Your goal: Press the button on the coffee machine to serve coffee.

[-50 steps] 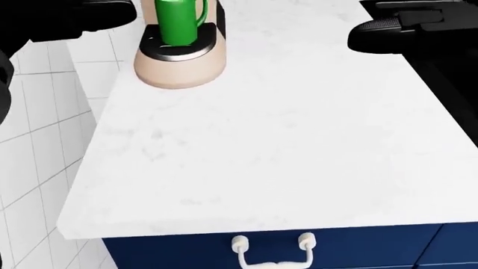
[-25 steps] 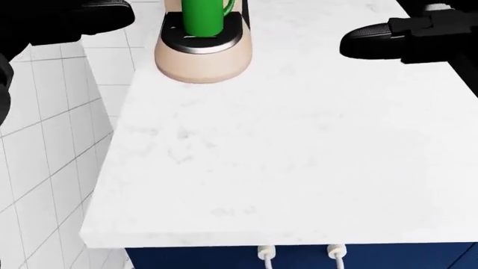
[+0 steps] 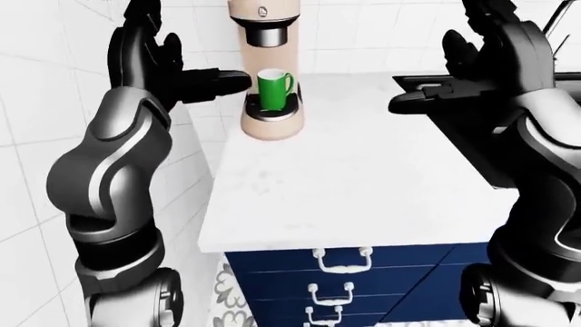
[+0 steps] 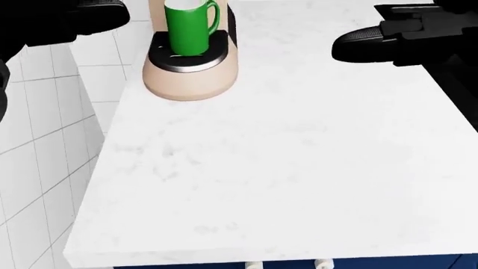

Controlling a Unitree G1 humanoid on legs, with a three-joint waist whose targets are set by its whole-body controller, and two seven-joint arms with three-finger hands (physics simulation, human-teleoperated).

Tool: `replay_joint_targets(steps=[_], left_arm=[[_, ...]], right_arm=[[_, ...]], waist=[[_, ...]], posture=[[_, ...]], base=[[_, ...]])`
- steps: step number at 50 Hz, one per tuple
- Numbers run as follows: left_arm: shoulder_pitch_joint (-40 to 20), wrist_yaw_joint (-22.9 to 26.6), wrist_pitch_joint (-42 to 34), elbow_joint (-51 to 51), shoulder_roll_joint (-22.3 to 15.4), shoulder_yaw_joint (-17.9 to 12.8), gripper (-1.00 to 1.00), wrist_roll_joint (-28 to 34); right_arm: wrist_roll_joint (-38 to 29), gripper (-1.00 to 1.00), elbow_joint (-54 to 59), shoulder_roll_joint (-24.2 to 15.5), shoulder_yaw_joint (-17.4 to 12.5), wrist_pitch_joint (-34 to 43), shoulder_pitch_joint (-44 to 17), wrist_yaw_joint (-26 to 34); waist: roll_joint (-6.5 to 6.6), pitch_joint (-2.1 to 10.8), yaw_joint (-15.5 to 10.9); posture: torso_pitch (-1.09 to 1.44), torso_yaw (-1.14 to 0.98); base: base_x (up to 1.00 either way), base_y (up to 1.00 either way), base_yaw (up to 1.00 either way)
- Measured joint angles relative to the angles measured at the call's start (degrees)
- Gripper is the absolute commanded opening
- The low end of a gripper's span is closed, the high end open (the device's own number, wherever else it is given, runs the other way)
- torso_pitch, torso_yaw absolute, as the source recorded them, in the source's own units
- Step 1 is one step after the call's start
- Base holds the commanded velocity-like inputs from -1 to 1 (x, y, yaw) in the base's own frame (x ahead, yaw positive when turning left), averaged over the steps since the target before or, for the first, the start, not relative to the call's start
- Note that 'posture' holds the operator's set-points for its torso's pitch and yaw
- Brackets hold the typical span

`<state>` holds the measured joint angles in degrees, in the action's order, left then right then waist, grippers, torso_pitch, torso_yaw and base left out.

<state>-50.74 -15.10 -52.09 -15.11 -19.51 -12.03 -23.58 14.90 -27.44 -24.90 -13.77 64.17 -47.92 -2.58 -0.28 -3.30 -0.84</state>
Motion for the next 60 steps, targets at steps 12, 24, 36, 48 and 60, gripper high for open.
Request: replay_joint_targets(steps=[12, 24, 36, 48, 60], left_arm=[[-0.6, 0.5, 0.3, -0.4, 0.5, 1.1, 1.0, -0.9], [-1.1, 0.2, 0.3, -2.0, 0.2, 0.7, 1.0, -1.1], [-0.1, -0.4, -0.5, -0.3, -0.1, 0.1, 1.0, -0.5], [-0.1, 0.4, 0.3, -0.2, 0.7, 1.2, 1.0, -0.6], [-0.1, 0.3, -0.1, -0.8, 0.8, 0.9, 1.0, -0.5]], right_arm=[[-1.4, 1.0, 0.3, -0.5, -1.3, -0.7, 0.0, -0.6], [-1.4, 1.0, -0.6, -0.7, -1.1, -0.8, -0.5, -0.4], [-1.1, 1.0, 0.3, 0.5, 0.1, -0.6, -0.1, 0.4], [-1.6, 1.0, 1.4, 0.6, -0.5, -1.3, 0.4, -0.2], [-1.6, 1.0, 1.5, 0.5, 0.0, -2.1, 0.5, 0.1]], waist=[[0.09, -1.13, 1.0], [-0.42, 1.68, 0.8], [-0.25, -1.4, 0.1], [-0.26, -0.31, 0.2], [-0.04, 0.3, 0.9]], posture=[[0.0, 0.0], [0.0, 0.0], [0.0, 0.0], [0.0, 0.0], [0.0, 0.0]], base=[[0.06, 0.0, 0.0], [0.01, 0.52, 0.0], [0.0, 0.02, 0.0], [0.05, 0.0, 0.0], [0.03, 0.0, 0.0]])
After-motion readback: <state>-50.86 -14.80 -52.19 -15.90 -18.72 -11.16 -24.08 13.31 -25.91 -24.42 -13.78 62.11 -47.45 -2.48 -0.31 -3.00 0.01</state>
